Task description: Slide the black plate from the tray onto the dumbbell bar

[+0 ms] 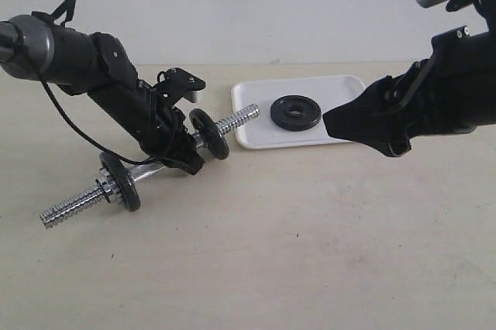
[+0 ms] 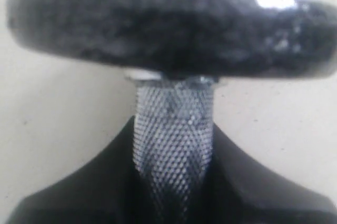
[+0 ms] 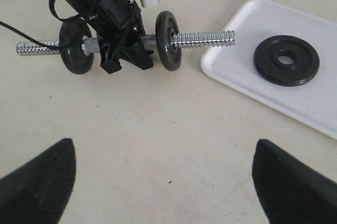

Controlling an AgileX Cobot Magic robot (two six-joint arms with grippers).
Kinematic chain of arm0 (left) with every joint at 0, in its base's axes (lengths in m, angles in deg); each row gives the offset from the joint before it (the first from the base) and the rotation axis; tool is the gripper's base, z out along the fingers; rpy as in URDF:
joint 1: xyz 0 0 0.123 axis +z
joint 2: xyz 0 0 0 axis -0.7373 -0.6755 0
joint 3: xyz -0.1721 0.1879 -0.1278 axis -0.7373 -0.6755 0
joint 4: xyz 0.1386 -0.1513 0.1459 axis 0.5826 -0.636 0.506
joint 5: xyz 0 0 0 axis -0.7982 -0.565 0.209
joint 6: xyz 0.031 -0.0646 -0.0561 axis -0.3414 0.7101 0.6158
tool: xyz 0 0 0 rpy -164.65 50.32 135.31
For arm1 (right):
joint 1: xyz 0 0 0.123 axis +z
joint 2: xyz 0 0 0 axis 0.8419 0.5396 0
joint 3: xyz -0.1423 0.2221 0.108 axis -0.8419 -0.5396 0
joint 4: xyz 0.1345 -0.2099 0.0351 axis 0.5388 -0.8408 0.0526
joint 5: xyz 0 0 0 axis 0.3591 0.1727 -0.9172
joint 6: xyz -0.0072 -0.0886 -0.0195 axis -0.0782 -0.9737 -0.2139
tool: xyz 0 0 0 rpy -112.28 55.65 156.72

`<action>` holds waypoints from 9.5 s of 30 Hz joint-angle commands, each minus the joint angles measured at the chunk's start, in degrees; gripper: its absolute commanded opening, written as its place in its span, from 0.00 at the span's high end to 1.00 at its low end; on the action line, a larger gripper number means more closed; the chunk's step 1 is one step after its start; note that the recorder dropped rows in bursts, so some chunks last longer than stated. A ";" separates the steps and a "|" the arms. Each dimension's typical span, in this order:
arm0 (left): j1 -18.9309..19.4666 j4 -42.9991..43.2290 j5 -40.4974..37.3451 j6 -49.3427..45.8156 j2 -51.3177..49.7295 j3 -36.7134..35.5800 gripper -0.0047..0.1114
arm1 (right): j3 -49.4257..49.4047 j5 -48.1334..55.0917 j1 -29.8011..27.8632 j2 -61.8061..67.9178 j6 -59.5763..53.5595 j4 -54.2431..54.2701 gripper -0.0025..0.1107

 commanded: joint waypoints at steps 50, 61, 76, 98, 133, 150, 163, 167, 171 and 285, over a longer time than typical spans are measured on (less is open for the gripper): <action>4.42 -11.22 -16.03 -14.10 12.87 -0.97 0.92 | 3.06 -17.62 0.03 14.60 7.13 -6.32 0.25; 4.42 -5.21 -14.28 -10.44 16.51 -0.97 0.92 | 18.18 -10.84 -0.07 28.84 16.71 -17.91 0.25; 4.42 -4.27 -14.39 -7.88 17.10 -0.97 0.92 | 30.54 -12.75 -0.07 42.57 26.12 -24.51 0.25; 4.42 -2.79 -15.28 -6.18 17.10 -0.97 0.92 | 53.00 3.93 2.94 54.13 47.56 -49.85 0.25; 4.42 -3.01 -14.30 -4.78 17.10 -0.97 0.92 | 71.01 14.59 2.85 70.60 52.87 -49.59 0.25; 4.42 -3.01 -14.21 -3.84 17.10 -0.97 0.92 | 71.01 8.01 2.85 71.15 52.95 -46.60 0.25; 4.42 -3.01 -14.27 -3.86 17.10 -0.97 0.92 | 75.62 8.72 2.85 75.99 54.60 -47.22 0.25; 4.42 -3.01 -14.17 -3.86 17.10 -0.97 0.92 | 75.62 11.74 2.85 76.73 55.01 -47.22 0.25; 4.42 -3.01 -14.17 -3.86 17.10 -0.97 0.92 | 75.62 14.74 2.85 77.21 55.49 -47.11 0.25; 4.42 -3.24 -16.73 -3.86 17.10 -0.97 0.92 | 75.62 16.22 9.88 80.18 76.58 -52.04 0.05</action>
